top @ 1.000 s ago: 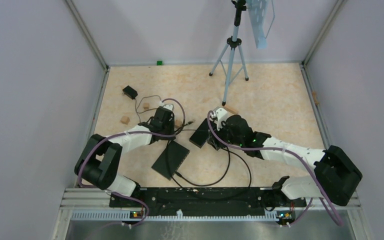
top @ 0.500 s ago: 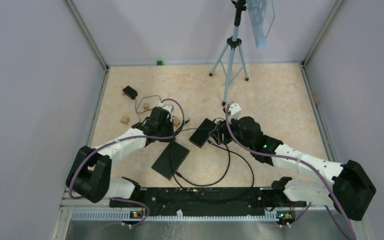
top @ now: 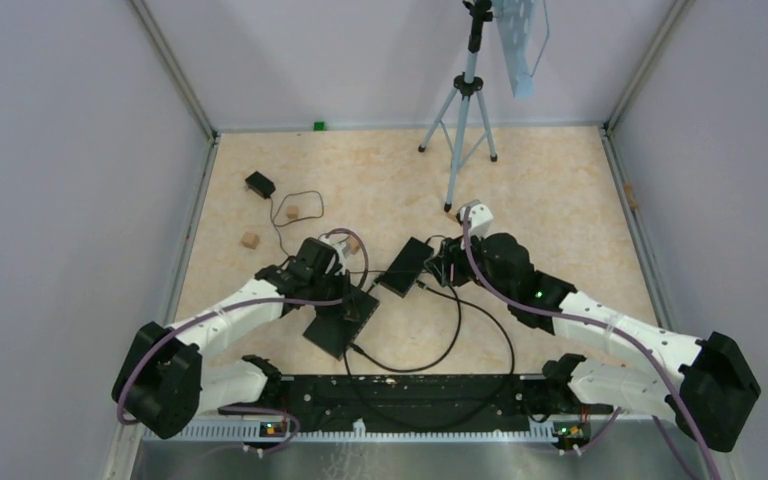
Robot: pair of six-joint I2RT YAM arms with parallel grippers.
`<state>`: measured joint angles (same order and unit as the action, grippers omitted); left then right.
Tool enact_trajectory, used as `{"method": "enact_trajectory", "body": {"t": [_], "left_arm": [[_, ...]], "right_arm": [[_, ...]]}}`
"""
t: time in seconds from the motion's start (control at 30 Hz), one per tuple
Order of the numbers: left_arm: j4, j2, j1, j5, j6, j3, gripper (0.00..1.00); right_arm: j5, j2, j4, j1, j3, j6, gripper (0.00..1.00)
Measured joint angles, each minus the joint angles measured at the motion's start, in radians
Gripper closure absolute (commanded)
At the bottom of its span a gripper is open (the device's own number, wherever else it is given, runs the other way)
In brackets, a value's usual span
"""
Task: Insert the plug into the switch port
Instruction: Pick up the connector from the center of the board.
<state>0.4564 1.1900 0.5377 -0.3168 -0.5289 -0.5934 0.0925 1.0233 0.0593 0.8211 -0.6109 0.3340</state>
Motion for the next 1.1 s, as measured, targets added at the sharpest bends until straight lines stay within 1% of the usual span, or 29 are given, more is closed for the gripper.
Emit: {"method": "enact_trajectory", "body": {"t": [0.07,0.13,0.33,0.47,0.63,0.67,0.77,0.87,0.97,1.1], "left_arm": [[0.019,-0.017,0.012,-0.022,-0.021,-0.001,0.88],[0.051,-0.034,0.022,-0.031,-0.041,-0.011,0.92],[0.118,-0.135,0.028,-0.018,-0.1,-0.062,1.0],[0.135,-0.202,0.028,-0.008,-0.112,-0.087,1.0],[0.12,-0.218,0.028,-0.037,-0.102,-0.092,1.0],[0.112,-0.225,0.028,-0.042,-0.1,-0.092,1.0],[0.068,-0.258,0.028,-0.046,-0.093,-0.093,1.0],[0.011,-0.278,0.028,-0.044,-0.089,-0.114,1.0],[-0.053,-0.276,0.028,-0.038,-0.085,-0.14,1.0],[-0.121,-0.274,0.028,-0.005,-0.064,-0.149,1.0]], "right_arm": [[0.0,0.0,-0.005,0.0,0.0,0.0,0.51],[0.0,-0.001,-0.008,0.0,0.0,0.0,0.51],[0.002,-0.02,-0.018,0.0,0.0,0.002,0.51],[0.008,-0.027,-0.025,0.0,0.0,0.002,0.51],[0.013,-0.027,-0.044,0.0,-0.001,0.049,0.48],[0.014,-0.027,-0.053,0.0,-0.006,0.079,0.48],[0.023,-0.024,-0.049,0.0,-0.029,0.196,0.41],[0.036,-0.001,0.003,0.0,-0.047,0.361,0.38],[0.045,0.068,0.026,0.0,-0.082,0.512,0.34],[0.054,0.178,0.023,0.009,-0.175,0.652,0.34]]}}
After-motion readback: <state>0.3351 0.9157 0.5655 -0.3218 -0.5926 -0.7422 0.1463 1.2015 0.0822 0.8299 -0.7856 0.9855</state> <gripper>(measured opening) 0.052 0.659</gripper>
